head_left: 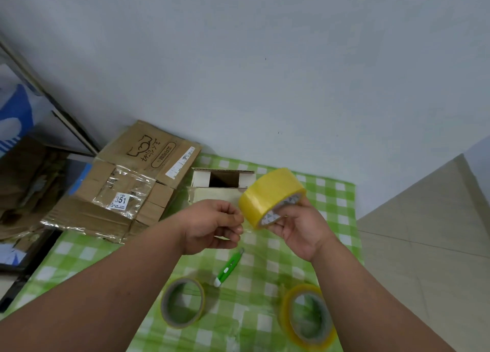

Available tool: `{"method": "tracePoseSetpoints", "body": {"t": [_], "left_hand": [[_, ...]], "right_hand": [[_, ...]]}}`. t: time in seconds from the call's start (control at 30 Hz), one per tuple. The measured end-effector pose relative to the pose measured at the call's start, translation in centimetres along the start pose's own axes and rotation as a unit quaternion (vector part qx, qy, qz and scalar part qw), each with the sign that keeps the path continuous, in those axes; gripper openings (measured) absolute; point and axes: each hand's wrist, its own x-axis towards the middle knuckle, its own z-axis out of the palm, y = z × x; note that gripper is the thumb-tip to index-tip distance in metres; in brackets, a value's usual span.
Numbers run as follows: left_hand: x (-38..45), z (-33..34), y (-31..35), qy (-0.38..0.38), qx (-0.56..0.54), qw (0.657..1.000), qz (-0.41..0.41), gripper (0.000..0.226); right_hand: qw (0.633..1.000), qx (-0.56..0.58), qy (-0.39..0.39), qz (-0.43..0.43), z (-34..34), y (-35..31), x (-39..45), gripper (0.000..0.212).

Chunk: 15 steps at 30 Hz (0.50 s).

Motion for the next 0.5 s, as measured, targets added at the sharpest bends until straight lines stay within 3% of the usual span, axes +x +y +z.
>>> {"method": "tracePoseSetpoints", "body": {"t": [0.13, 0.37, 0.5], "left_hand": [[-0.5, -0.3, 1.0, 0.039, -0.011, 0.998, 0.052, 0.017], [-1.0, -0.6, 1.5, 0.049, -0.077, 0.987, 0.135, 0.019], [-1.1, -0.5, 1.5, 0.082, -0.04, 0.982, 0.167, 0.031]], "right_hand": [[1.0, -0.02, -0.019, 0.011, 0.5, -0.8, 0.1, 0.041], [0.996, -0.078, -0.03, -0.006, 1.7, -2.1, -0.2, 0.082], [0.994, -0.093, -0.026, -0.043, 2.3, -2.6, -0.6, 0.086]]}}
